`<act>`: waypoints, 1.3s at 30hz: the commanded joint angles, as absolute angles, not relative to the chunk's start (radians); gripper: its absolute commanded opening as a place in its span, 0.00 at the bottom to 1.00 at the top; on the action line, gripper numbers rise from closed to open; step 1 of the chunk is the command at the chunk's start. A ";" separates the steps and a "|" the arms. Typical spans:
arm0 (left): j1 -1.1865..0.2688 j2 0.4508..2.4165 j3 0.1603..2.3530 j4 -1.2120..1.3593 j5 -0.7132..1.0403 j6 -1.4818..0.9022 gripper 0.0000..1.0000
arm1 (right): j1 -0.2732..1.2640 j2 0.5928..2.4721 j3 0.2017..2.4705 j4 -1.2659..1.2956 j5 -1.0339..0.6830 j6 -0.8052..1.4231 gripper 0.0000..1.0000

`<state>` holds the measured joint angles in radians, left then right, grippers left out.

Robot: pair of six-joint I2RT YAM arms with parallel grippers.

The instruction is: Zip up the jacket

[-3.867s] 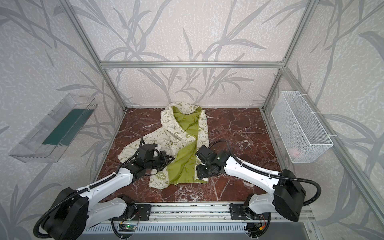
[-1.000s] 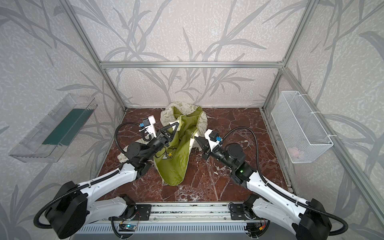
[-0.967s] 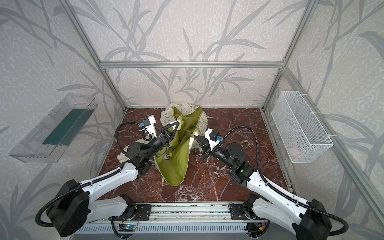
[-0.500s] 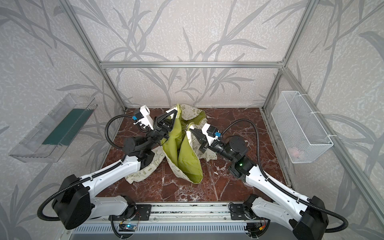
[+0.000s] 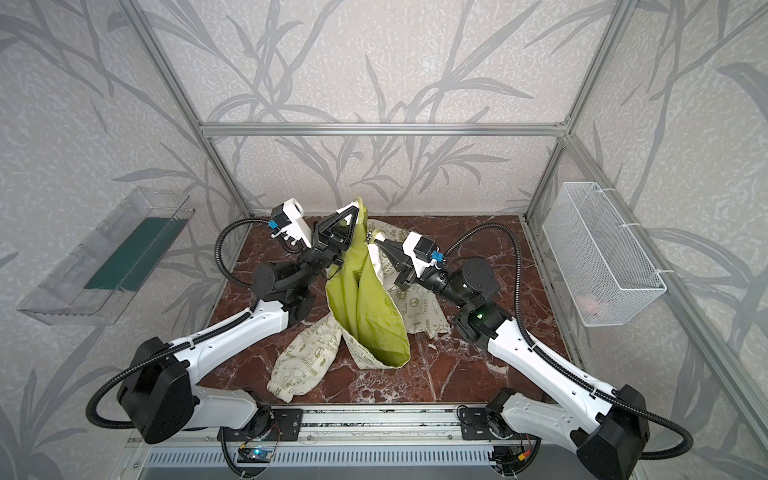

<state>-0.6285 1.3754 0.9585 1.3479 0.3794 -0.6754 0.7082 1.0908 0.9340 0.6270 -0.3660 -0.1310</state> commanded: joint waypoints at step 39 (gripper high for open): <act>-0.644 1.382 1.007 1.417 0.379 -0.718 0.00 | 0.631 1.171 0.997 0.758 -0.482 0.037 0.00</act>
<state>-0.6407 1.3922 0.9665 1.3479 0.3851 -0.7109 0.6353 1.1751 0.9848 0.6968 -0.4805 0.0265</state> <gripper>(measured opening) 0.045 0.047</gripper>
